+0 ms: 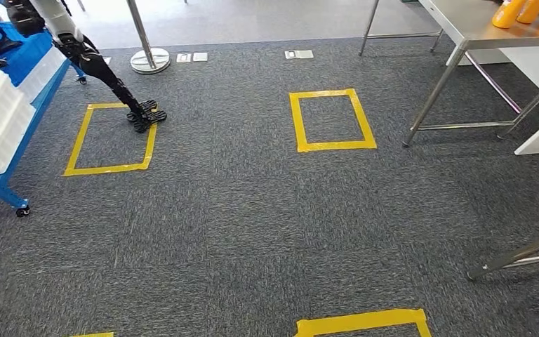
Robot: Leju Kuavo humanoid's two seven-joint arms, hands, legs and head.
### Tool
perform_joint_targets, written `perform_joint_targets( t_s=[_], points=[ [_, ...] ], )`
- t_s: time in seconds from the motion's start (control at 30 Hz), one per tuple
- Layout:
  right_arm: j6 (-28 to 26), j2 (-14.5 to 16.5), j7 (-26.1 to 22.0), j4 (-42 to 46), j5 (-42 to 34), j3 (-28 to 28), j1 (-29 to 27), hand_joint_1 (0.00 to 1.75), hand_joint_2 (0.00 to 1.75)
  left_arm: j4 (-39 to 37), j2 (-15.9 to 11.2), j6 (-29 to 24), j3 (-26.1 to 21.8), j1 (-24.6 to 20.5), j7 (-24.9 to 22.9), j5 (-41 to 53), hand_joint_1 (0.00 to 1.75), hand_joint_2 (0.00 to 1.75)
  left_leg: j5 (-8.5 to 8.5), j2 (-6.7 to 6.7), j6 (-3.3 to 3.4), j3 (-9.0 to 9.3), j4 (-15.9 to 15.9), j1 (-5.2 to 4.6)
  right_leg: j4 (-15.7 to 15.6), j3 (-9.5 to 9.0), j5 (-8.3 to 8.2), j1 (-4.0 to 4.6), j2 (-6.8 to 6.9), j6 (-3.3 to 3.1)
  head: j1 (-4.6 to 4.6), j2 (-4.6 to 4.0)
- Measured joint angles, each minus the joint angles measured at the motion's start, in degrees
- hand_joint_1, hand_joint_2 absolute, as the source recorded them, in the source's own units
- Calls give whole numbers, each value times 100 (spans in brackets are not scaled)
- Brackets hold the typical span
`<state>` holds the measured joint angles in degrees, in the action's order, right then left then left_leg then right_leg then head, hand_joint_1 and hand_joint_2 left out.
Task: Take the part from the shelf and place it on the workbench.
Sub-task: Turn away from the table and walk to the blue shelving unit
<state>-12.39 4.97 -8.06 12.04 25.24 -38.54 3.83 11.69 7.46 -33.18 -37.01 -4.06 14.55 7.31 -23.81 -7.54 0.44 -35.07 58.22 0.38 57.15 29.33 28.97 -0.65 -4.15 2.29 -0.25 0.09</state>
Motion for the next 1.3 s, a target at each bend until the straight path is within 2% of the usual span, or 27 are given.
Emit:
perform_joint_targets(
  t_s=[0.07,0.1,0.13,0.2,0.27,0.3,0.33,0.37,0.43,0.5,0.57,0.6,0.63,0.67,0.73,0.8,0.83,0.87,0.9,0.93,0.97,1.03,1.1,1.13,1.17,1.23,1.3],
  points=[
    [1,6,-5,0,-1,0,19,0,0,-1,-1,14,-3,19,23,4,0,0,39,-79,-67,-33,-14,9,-11,-17,-40,20,116,-96,-3,0],
    [1,9,-13,0,-1,-1,25,0,0,-2,-1,42,-8,30,45,6,0,0,20,-9,-93,-66,20,14,-23,-26,-66,18,188,-147,-6,0],
    [1,9,-21,0,0,-1,23,0,0,-2,-1,91,-14,38,64,4,0,0,-64,137,-110,-130,134,13,-39,-37,-91,10,267,-200,-18,0],
    [0,2,-37,0,5,-2,5,0,0,-2,-1,248,-21,33,71,3,0,0,-429,531,-134,-391,697,12,-56,-26,-117,13,432,-275,-55,0],
    [0,-9,-39,0,7,-3,-15,0,0,-3,1,437,-21,25,32,4,0,0,-766,695,-175,-704,1402,36,-54,-14,-116,38,611,-300,-76,0],
    [1,-13,-38,0,7,-3,-17,0,0,-3,0,524,-22,26,9,4,0,0,-801,720,-192,-766,1568,49,-53,-9,-114,45,702,-301,-77,0],
    [2,-15,-38,0,7,-3,-13,0,0,-4,-3,596,-23,31,-7,4,0,0,-730,744,-205,-714,1516,62,-52,-9,-111,48,789,-301,-79,0],
    [7,-15,-38,0,7,-3,-9,0,0,-4,-9,647,-24,34,-16,4,0,0,-582,792,-214,-553,1262,72,-50,-15,-103,47,867,-294,-79,0],
    [17,-19,-40,0,6,-3,-4,0,0,-4,-17,710,-25,28,-24,4,0,0,-286,1048,-214,-98,518,68,-33,-28,-66,73,1002,-251,-86,0],
    [22,-26,-47,0,5,-3,-1,0,0,-4,-17,742,-25,12,-27,5,0,0,-198,1196,-170,126,122,39,-16,-41,-24,115,1115,-190,-53,0],
    [23,-27,-56,0,1,-3,16,0,0,-4,-19,750,-25,6,-30,15,0,0,-188,1071,-91,104,77,3,-23,-73,-15,115,1235,-141,-13,0],
    [26,-26,-61,0,0,-3,28,0,0,-4,-20,749,-25,9,-33,24,0,0,-167,997,-49,94,59,1,-6,-76,1,99,1227,-114,-8,0],
    [28,-23,-64,0,-1,-4,34,0,0,-4,-23,745,-25,11,-36,33,0,0,-141,928,-5,87,40,6,70,-40,55,82,1120,-95,-4,0],
    [31,-20,-67,-1,-1,-4,33,0,0,-3,-29,741,-26,6,-40,42,0,0,-114,855,38,79,20,20,281,61,174,68,944,-96,6,0],
    [33,-13,-69,-3,0,-4,16,0,0,-2,-41,737,-26,-9,-44,52,0,0,-77,698,93,40,8,30,1047,437,524,48,567,-142,29,0],
    [33,-11,-68,-7,0,-4,-7,0,0,-2,-49,737,-26,-17,-46,57,0,0,-50,505,115,-1,9,24,1722,781,746,43,448,-147,36,0],
    [34,-11,-68,-8,0,-4,-14,0,0,-2,-51,737,-26,-12,-50,58,0,0,-37,410,113,-10,10,22,1757,810,719,42,432,-117,38,0],
    [34,-12,-68,-9,0,-4,-16,0,0,-2,-54,736,-26,-6,-54,59,0,0,-24,319,103,-13,10,23,1542,717,599,39,410,-72,37,0],
    [34,-14,-68,-9,1,-4,-14,0,0,-2,-55,735,-27,-1,-60,61,0,0,-10,233,87,-14,10,26,1158,537,430,32,356,-28,39,0],
    [35,-15,-68,-9,2,-4,-12,0,0,-2,-56,734,-27,2,-64,67,0,0,6,150,63,-20,14,22,705,330,259,21,231,3,42,0],
    [35,-15,-67,-9,3,-5,-9,0,0,-2,-57,732,-27,0,-66,76,0,0,19,72,37,-29,19,13,347,168,125,13,129,1,39,0],
    [35,-15,-61,-9,7,-6,0,0,0,-2,-60,726,-27,4,-68,94,0,0,53,-49,-26,-52,13,-4,35,36,14,23,21,-59,36,0],
    [36,-6,-55,-9,9,-6,14,0,0,-3,-72,719,-29,35,-72,100,0,0,88,-125,-94,-85,-4,9,23,7,-36,29,149,-150,35,0],
    [37,-4,-54,-9,10,-6,16,0,0,-3,-79,713,-31,51,-74,101,0,0,52,-44,-120,-120,41,7,12,-2,-63,20,218,-196,31,0],
    [38,-2,-54,-9,10,-6,13,0,0,-4,-86,707,-32,59,-77,103,0,0,-61,118,-140,-197,192,3,-2,-9,-87,8,295,-238,13,0],
    [40,-10,-54,-9,11,-7,-13,0,0,-4,-89,700,-34,55,-83,108,0,0,-462,534,-168,-465,807,-5,-10,6,-102,21,455,-289,-20,0],
    [42,-14,-54,-9,11,-8,-39,0,0,-5,-89,700,-34,53,-89,110,0,0,-772,703,-196,-747,1480,16,-8,13,-94,52,636,-301,-32,0]
  ],
)
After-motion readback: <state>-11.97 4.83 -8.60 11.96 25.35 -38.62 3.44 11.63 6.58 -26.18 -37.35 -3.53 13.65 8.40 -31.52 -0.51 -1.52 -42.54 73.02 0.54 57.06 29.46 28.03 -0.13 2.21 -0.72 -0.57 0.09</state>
